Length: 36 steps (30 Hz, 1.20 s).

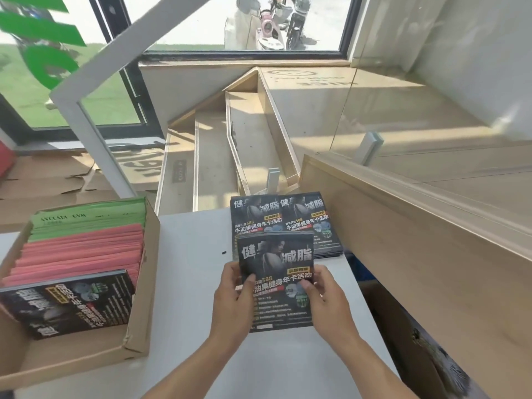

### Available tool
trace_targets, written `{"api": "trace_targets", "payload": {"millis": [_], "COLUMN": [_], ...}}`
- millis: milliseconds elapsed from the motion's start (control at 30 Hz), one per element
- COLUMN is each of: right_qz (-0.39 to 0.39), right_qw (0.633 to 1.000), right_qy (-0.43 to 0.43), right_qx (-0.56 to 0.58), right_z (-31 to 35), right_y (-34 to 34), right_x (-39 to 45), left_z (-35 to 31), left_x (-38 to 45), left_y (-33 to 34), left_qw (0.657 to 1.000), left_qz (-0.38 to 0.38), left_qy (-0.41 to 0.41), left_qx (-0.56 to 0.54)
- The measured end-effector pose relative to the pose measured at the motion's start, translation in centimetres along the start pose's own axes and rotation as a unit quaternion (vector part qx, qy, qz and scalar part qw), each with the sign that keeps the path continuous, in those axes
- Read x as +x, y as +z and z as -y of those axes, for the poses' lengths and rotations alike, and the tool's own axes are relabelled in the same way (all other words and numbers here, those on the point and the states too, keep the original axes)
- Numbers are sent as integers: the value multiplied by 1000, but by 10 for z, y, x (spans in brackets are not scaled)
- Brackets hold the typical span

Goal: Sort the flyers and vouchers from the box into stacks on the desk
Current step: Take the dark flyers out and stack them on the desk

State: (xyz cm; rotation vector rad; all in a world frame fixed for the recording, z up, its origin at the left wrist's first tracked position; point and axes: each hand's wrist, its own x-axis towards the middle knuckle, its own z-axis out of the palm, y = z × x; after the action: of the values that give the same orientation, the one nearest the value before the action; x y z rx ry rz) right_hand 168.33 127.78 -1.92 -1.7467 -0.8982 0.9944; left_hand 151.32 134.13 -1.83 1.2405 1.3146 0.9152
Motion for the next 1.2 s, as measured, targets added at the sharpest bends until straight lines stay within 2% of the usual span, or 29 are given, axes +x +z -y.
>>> {"api": "trace_targets", "payload": {"millis": [67, 167, 233, 300, 367, 433, 533, 600, 733, 933, 1100, 1200], "right_qz": [-40, -118, -154, -165, -155, -117, -54, -42, -40, 8, -20, -52], "right_qw": [999, 981, 959, 946, 931, 912, 881, 861, 856, 911, 923, 921], "right_qy": [-28, -77, -70, -46, -15, 27, 72, 86, 110, 192, 155, 104], "right_qx": [1, -132, -227, -276, -330, -392, -464, -499, -504, -365, -350, -372], "right_z": [19, 45, 56, 63, 68, 67, 56, 51, 39, 29, 21, 20], "right_y": [-15, -42, -54, -60, -61, -57, -48, -43, -40, -38, -32, -30], "right_x": [18, 68, 105, 136, 157, 171, 187, 192, 199, 210, 207, 200], "left_z": [-6, -9, -6, -2, -1, -7, -8, -4, -3, -6, -6, -12], "left_x": [23, 60, 85, 107, 124, 128, 129, 131, 133, 132, 130, 118], "left_y": [5, 10, 15, 19, 19, 23, 28, 28, 26, 24, 18, 7], "left_qw": [999, 987, 972, 967, 975, 981, 982, 982, 981, 981, 980, 984], "left_qz": [3, 7, 37, 47, 43, 54, 67, 67, 75, 86, 90, 86], "left_qy": [14, 26, 0, -52, -116, -146, -143, -142, -144, -145, -146, -120], "left_qx": [50, 158, 230, 247, 186, 120, 106, 104, 105, 97, 101, 100]}}
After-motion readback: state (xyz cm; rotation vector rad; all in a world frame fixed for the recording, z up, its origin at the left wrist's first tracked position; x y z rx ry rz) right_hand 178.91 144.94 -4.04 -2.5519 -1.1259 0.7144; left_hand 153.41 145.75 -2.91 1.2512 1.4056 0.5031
